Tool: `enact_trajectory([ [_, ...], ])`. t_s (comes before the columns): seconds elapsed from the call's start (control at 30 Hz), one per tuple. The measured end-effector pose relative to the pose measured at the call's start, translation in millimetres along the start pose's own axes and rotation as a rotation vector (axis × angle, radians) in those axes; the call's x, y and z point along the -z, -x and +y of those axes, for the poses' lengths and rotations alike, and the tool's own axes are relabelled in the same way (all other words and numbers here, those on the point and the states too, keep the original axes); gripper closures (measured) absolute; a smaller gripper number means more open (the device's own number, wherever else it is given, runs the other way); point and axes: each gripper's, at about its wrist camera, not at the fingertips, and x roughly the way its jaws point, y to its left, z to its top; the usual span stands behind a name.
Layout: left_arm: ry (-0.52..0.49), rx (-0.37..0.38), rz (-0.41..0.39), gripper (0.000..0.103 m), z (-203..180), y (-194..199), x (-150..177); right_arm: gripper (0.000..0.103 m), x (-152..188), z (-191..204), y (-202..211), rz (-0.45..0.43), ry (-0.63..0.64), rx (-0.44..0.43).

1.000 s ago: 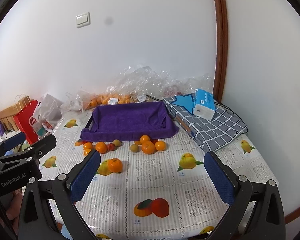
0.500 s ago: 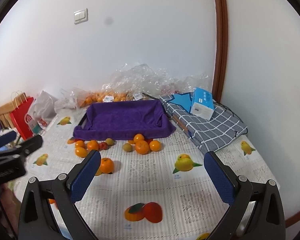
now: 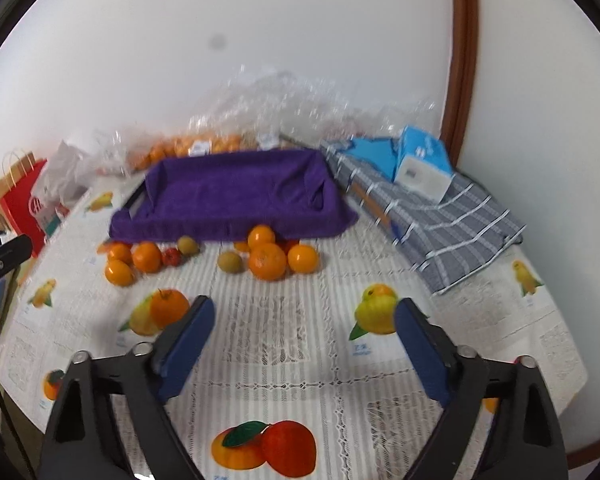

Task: Organize fruits
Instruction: 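Move the right tool toward a round orange while the left tool approaches an oval orange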

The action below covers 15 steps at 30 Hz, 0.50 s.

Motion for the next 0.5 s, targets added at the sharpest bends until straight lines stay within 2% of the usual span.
enact_trajectory([
  [0.07, 0.013, 0.004, 0.037, 0.001, 9.7, -16.7, 3.3, 0.026, 2.9, 2.6, -15.4, 0.026, 0.004, -0.004],
  [0.2, 0.029, 0.003, 0.067, 0.002, 25.0, -40.7, 15.3, 0.030, 5.9, 6.6, -35.1, 0.011, -0.007, -0.018],
  [0.3, 0.066, 0.028, 0.105, 0.005, 33.6, -58.7, 22.9, 0.036, 5.0, 7.2, -55.1, 0.036, 0.010, -0.008],
  [0.37, 0.079, 0.040, 0.119, 0.007, 37.2, -68.1, 25.4, 0.052, 2.1, 3.9, -68.0, 0.054, 0.018, 0.007],
  [0.43, 0.073, 0.046, 0.113, 0.007, 39.9, -76.3, 25.3, 0.058, -1.7, -2.1, -76.7, 0.070, 0.012, 0.006],
  [0.5, 0.057, 0.059, 0.107, 0.007, 40.5, -83.3, 25.3, 0.058, -8.5, -12.0, -84.8, 0.065, -0.019, -0.020],
])
